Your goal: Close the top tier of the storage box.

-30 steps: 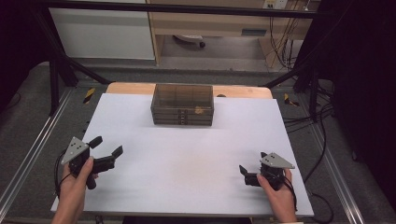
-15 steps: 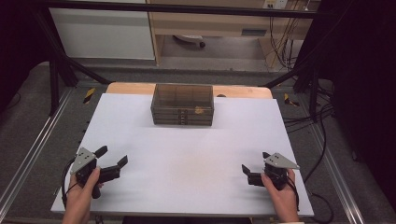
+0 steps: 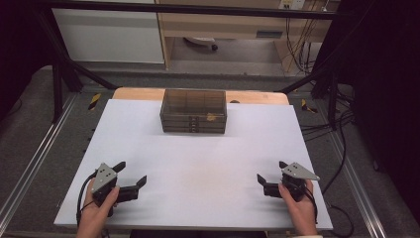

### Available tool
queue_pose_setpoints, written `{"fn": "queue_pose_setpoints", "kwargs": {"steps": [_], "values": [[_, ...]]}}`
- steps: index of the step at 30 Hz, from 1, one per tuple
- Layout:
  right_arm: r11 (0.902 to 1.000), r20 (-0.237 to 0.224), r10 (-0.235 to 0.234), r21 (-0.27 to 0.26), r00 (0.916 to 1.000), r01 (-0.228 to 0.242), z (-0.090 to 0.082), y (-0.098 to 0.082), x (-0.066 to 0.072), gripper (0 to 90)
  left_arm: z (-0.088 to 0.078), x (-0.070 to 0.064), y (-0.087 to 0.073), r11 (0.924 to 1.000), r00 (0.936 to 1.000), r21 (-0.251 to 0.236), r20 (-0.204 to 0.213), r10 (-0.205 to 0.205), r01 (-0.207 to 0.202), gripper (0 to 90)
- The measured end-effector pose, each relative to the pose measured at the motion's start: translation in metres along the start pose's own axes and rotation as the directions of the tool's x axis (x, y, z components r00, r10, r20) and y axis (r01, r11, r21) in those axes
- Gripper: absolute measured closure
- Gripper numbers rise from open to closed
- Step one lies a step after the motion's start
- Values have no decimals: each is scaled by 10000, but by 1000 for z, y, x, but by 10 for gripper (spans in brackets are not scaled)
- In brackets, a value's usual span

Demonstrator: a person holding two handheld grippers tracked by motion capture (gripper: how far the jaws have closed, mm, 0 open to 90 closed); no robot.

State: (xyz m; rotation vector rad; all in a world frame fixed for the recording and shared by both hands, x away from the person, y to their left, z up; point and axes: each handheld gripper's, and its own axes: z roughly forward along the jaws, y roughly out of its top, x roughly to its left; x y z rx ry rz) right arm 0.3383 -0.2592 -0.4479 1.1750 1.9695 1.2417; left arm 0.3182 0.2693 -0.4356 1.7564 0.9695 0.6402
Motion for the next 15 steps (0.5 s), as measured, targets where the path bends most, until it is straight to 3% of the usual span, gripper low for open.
{"fn": "queue_pose_setpoints", "kwargs": {"steps": [4, 6, 9, 13, 15], "values": [[9999, 116, 127, -35, 9999, -127, 3, -1, 0, 37, 0, -3, -1, 9996, 9997, 209, 161, 186, -189, 76], [9999, 111, 136, 28, 9998, -137, 4, -1, 1, 36, -2, 3, -1, 9999, 9999, 83, 48, -120, 119, 77], [9998, 120, 21, 202, 9999, -24, 7, -3, 2, 35, -4, 11, -3, 9995, 9993, 62, -234, -302, 304, 78], [9995, 286, 213, 214, 9994, -219, 10, -3, 4, 25, -7, 24, -6, 9982, 9958, 89, -705, -581, 589, 89], [9995, 565, 263, 171, 9981, -273, 10, -3, 3, 26, -7, 28, -7, 9976, 9942, 139, -856, -657, 672, 89]]}}
